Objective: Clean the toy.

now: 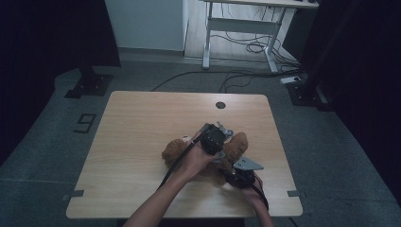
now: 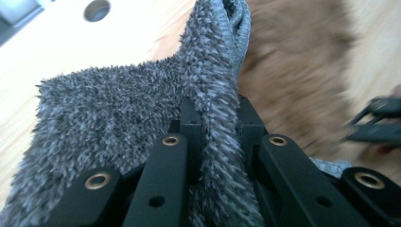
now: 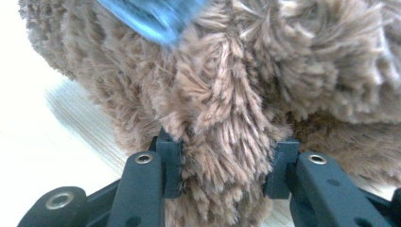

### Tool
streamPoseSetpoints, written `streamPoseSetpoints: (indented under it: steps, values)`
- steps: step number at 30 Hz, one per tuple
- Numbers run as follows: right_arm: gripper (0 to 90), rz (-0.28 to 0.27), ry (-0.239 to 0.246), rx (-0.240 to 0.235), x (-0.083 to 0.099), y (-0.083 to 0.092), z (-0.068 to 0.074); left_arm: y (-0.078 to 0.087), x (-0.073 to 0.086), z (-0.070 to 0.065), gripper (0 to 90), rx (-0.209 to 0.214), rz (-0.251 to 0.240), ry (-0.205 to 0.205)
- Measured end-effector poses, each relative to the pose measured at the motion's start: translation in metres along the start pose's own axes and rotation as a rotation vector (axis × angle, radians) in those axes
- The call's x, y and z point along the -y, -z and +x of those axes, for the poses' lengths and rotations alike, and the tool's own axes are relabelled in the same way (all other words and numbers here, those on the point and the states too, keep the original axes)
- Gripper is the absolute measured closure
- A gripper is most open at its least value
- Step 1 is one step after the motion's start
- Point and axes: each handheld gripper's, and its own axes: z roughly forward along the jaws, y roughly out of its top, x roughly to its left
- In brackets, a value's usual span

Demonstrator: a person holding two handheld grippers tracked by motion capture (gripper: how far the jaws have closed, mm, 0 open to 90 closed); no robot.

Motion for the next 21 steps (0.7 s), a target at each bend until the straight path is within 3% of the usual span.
streamPoseSetpoints:
  steps: [3, 6, 8, 12, 15, 19, 21]
  values:
    - [59.7, 0.0, -0.005, -0.004, 0.0, 0.0, -0.001, 0.003, 0.016, 0.019, 78.2, -0.019, 0.014, 0.031]
    - [59.7, -0.006, -0.007, -0.006, 0.0, -0.001, -0.002, 0.008, 0.03, 0.037, 78.1, 0.037, -0.02, 0.103]
    - [59.7, -0.006, -0.007, -0.004, 0.0, -0.001, -0.002, 0.015, 0.03, 0.04, 77.9, 0.068, -0.057, 0.128]
    - [59.7, -0.005, -0.015, -0.002, 0.001, 0.0, -0.003, 0.024, 0.018, 0.024, 77.5, 0.081, -0.117, 0.095]
    - [59.7, -0.006, -0.025, -0.005, 0.001, 0.0, -0.003, 0.024, 0.003, 0.008, 77.5, 0.119, -0.154, 0.071]
    - [59.6, -0.004, -0.023, -0.004, 0.001, 0.0, -0.003, 0.011, -0.016, -0.01, 77.5, 0.203, -0.174, 0.082]
    - [59.7, -0.004, -0.021, -0.004, 0.001, 0.0, -0.003, -0.002, -0.022, -0.017, 77.5, 0.23, -0.148, 0.09]
